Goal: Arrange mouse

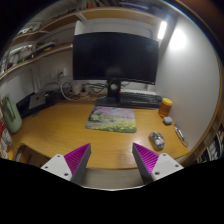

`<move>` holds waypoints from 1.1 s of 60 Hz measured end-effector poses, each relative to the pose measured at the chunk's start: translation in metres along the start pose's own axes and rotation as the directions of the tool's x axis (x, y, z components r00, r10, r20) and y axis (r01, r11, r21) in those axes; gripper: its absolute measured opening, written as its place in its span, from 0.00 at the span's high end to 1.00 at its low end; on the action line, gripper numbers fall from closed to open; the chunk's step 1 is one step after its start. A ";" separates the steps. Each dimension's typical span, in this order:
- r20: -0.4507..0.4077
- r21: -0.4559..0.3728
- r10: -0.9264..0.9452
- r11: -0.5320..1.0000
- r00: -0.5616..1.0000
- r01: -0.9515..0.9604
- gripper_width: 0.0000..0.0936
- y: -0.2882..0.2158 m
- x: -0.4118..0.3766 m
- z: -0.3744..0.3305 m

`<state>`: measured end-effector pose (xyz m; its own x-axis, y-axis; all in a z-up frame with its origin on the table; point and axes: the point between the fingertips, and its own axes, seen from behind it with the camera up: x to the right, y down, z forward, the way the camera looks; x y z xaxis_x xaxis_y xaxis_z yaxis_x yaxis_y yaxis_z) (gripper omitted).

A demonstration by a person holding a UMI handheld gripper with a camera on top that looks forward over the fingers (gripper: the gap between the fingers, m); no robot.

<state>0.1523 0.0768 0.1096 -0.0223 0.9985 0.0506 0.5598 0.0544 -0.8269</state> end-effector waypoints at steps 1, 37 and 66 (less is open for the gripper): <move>-0.007 -0.001 0.005 1.000 1.000 -0.005 0.08 0.001 0.005 -0.001; -0.208 -0.018 0.067 0.997 0.976 -0.073 0.08 0.041 0.177 -0.006; -0.135 -0.004 0.051 0.999 0.990 -0.052 0.08 0.062 0.206 0.063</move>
<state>0.1298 0.2864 0.0334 0.1179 0.9895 0.0836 0.5635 0.0026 -0.8261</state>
